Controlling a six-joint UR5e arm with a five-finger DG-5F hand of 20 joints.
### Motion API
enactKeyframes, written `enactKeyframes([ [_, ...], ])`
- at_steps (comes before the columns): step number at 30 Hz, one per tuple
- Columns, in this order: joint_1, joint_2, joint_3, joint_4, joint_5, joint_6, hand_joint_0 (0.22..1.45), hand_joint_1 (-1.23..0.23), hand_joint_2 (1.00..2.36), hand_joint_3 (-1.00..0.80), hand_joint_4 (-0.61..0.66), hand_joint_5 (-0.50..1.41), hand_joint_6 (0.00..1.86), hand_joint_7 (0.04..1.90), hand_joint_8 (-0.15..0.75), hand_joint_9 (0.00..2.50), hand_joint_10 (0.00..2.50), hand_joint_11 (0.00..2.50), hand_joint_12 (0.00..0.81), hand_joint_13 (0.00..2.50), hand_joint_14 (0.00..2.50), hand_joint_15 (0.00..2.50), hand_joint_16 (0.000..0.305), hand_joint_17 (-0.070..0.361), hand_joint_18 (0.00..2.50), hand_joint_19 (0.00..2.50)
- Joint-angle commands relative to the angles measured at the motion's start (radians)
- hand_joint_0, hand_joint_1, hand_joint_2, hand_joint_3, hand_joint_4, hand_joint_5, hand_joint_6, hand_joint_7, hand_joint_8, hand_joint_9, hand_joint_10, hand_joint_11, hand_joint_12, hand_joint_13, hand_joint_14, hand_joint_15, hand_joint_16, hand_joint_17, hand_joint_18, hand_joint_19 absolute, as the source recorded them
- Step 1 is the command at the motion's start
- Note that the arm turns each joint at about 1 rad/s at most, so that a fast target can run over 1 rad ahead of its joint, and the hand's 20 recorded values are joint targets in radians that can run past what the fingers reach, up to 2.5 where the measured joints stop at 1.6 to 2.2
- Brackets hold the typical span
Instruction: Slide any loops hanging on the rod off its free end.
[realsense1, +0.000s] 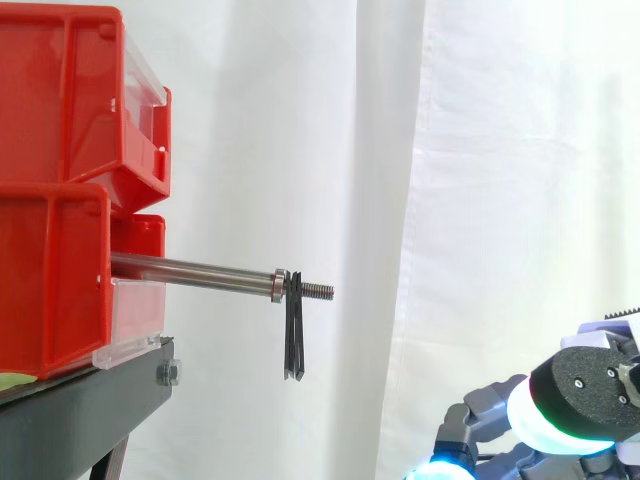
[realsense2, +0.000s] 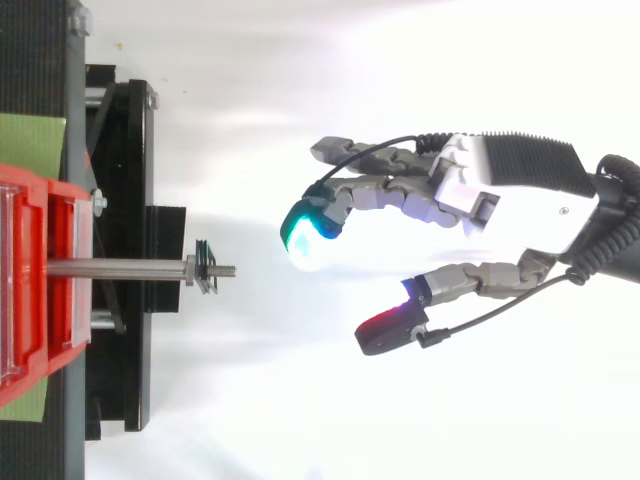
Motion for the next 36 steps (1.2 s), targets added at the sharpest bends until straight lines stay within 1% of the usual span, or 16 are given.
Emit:
enactKeyframes([
  [1,-0.005,-0.016,0.0,0.053,-0.006,-0.009,0.51,-0.44,1.0,-0.48,0.21,-0.25,0.5,0.85,0.321,0.31,0.0,0.0,0.392,0.27,0.0,0.0,0.06,0.135,0.39,0.11],
  [2,-0.005,-0.023,0.0,0.056,-0.006,-0.012,0.51,-0.44,1.0,-0.48,0.21,-0.25,0.5,0.85,0.32,0.31,0.0,0.0,0.392,0.27,0.0,0.0,0.06,0.135,0.39,0.11],
  [5,-0.02,-0.083,0.04,0.077,-0.02,-0.001,0.51,-0.45,1.0,-0.48,0.21,-0.25,0.5,0.85,0.32,0.31,0.0,0.0,0.392,0.27,0.0,0.0,0.06,0.135,0.4,0.11],
  [6,-0.02,-0.083,0.04,0.077,-0.02,-0.001,0.51,-0.45,1.0,-0.48,0.21,-0.25,0.5,0.85,0.321,0.31,0.0,0.0,0.392,0.27,0.0,0.0,0.06,0.135,0.4,0.12],
  [9,-0.034,-0.129,0.092,0.077,-0.052,0.014,0.51,-0.45,1.0,-0.48,0.21,-0.25,0.5,0.85,0.319,0.31,0.0,0.0,0.391,0.27,0.0,0.0,0.06,0.135,0.4,0.11],
  [12,-0.045,-0.154,0.117,0.076,-0.072,0.023,0.51,-0.45,1.0,-0.48,0.21,-0.25,0.5,0.85,0.32,0.31,0.0,0.0,0.392,0.27,0.0,0.0,0.06,0.135,0.4,0.12],
  [13,-0.055,-0.181,0.146,0.071,-0.083,0.032,0.51,-0.45,1.0,-0.48,0.21,-0.25,0.5,0.85,0.319,0.31,0.0,0.0,0.392,0.27,0.0,0.0,0.06,0.135,0.4,0.12],
  [14,-0.066,-0.192,0.166,0.07,-0.1,0.042,0.51,-0.45,1.0,-0.48,0.21,-0.25,0.5,0.85,0.32,0.31,0.0,0.0,0.391,0.27,0.0,0.0,0.06,0.135,0.4,0.11],
  [15,-0.068,-0.197,0.172,0.071,-0.109,0.042,0.51,-0.45,1.0,-0.48,0.21,-0.25,0.5,0.85,0.319,0.31,0.0,0.0,0.391,0.27,0.0,0.0,0.06,0.135,0.4,0.11],
  [17,-0.077,-0.197,0.183,0.074,-0.146,0.037,0.51,-0.45,1.0,-0.48,0.21,-0.25,0.5,0.85,0.319,0.31,0.0,0.0,0.391,0.28,0.0,0.0,0.06,0.135,0.39,0.12],
  [20,-0.08,-0.197,0.186,0.077,-0.158,0.034,0.51,-0.45,1.0,-0.48,0.21,-0.25,0.5,0.85,0.319,0.31,0.0,0.0,0.391,0.27,0.0,0.0,0.06,0.135,0.39,0.11],
  [22,-0.089,-0.197,0.206,0.079,-0.167,0.026,0.51,-0.45,1.0,-0.48,0.21,-0.25,0.5,0.85,0.319,0.31,0.0,0.0,0.39,0.27,0.0,0.0,0.06,0.135,0.39,0.11],
  [25,-0.092,-0.197,0.215,0.082,-0.181,0.014,0.51,-0.45,1.0,-0.48,0.21,-0.25,0.5,0.85,0.319,0.31,0.0,0.0,0.39,0.27,0.0,0.0,0.06,0.135,0.4,0.11],
  [26,-0.097,-0.197,0.222,0.084,-0.199,-0.001,0.51,-0.45,1.0,-0.48,0.21,-0.25,0.5,0.85,0.319,0.31,0.0,0.0,0.391,0.27,0.0,0.0,0.06,0.135,0.4,0.11],
  [29,-0.105,-0.197,0.232,0.084,-0.222,-0.012,0.51,-0.45,1.0,-0.48,0.21,-0.25,0.5,0.85,0.32,0.31,0.0,0.0,0.391,0.27,0.0,0.0,0.06,0.135,0.4,0.11],
  [36,-0.109,-0.197,0.244,0.091,-0.233,-0.031,0.51,-0.45,1.0,-0.48,0.21,-0.25,0.5,0.85,0.32,0.31,0.0,0.0,0.391,0.28,0.0,0.0,0.06,0.135,0.4,0.11],
])
